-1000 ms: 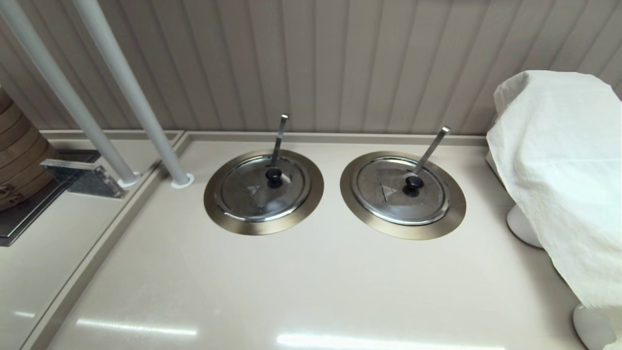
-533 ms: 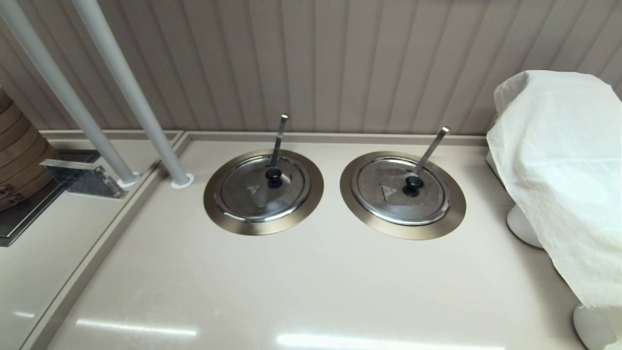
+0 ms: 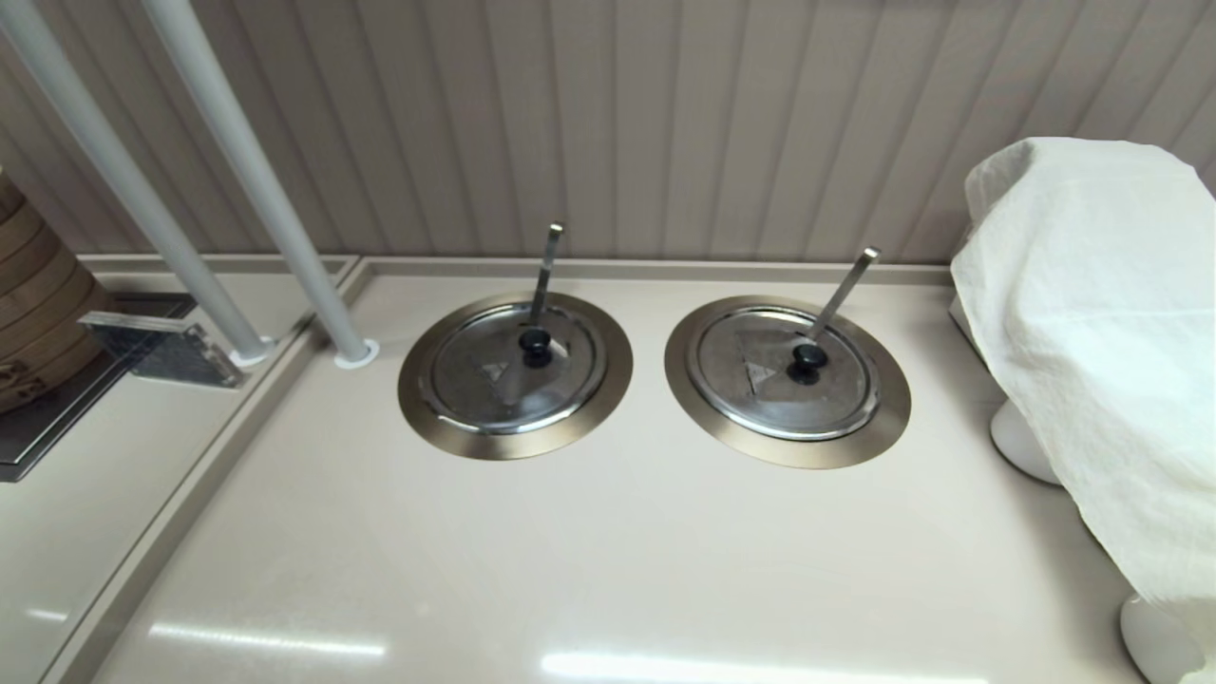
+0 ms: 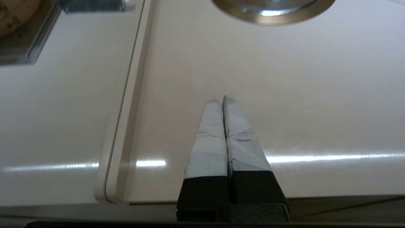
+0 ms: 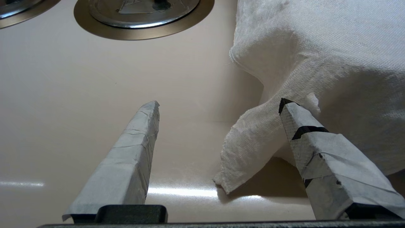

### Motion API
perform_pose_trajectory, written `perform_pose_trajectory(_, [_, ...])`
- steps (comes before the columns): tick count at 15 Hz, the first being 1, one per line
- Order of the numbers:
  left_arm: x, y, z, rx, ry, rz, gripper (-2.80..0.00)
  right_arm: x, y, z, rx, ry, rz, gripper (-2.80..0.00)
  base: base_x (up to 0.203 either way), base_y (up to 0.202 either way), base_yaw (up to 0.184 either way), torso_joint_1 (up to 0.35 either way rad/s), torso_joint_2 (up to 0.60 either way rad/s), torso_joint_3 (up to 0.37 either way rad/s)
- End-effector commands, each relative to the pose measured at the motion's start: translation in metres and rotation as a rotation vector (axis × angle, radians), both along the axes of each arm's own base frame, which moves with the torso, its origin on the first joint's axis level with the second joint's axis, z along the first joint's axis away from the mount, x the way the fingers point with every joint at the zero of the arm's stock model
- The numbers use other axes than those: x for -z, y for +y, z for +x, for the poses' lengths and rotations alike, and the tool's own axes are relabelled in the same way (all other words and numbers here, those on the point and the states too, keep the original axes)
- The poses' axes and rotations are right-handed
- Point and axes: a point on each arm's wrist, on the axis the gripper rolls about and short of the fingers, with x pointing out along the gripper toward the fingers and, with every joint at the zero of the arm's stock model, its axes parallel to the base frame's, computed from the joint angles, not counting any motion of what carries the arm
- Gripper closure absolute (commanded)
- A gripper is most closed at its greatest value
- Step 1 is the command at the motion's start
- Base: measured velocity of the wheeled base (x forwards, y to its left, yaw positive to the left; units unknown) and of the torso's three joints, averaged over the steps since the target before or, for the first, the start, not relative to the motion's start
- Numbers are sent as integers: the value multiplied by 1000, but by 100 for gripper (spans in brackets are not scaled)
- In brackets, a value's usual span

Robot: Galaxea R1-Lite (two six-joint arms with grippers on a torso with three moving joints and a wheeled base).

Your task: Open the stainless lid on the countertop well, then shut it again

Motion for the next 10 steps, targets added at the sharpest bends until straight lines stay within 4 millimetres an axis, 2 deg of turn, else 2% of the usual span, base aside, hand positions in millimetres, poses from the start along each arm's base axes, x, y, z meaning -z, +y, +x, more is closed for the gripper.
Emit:
perform_pose_trajectory(1, [46,1,10,-43,79,7,0,0,0,0,0,1,0,-280,0,0,0,0,0,0])
perform_pose_trajectory(2, [65,2,22,-77,125,11,0,0,0,0,0,-1,0,-280,0,0,0,0,0,0])
perform_pose_trajectory(3, [73,3,31,-98,89,14,0,0,0,0,0,0,0,-280,0,0,0,0,0,0])
perform_pose_trajectory(5, [78,3,41,-114,-7,-21,0,0,0,0,0,-1,-1,-280,0,0,0,0,0,0])
perform_pose_trajectory(6, [86,2,43,-70,18,-35,0,0,0,0,0,-2,0,-280,0,0,0,0,0,0])
perform_pose_trajectory(10, [86,1,44,-38,4,10,0,0,0,0,0,0,0,-280,0,0,0,0,0,0])
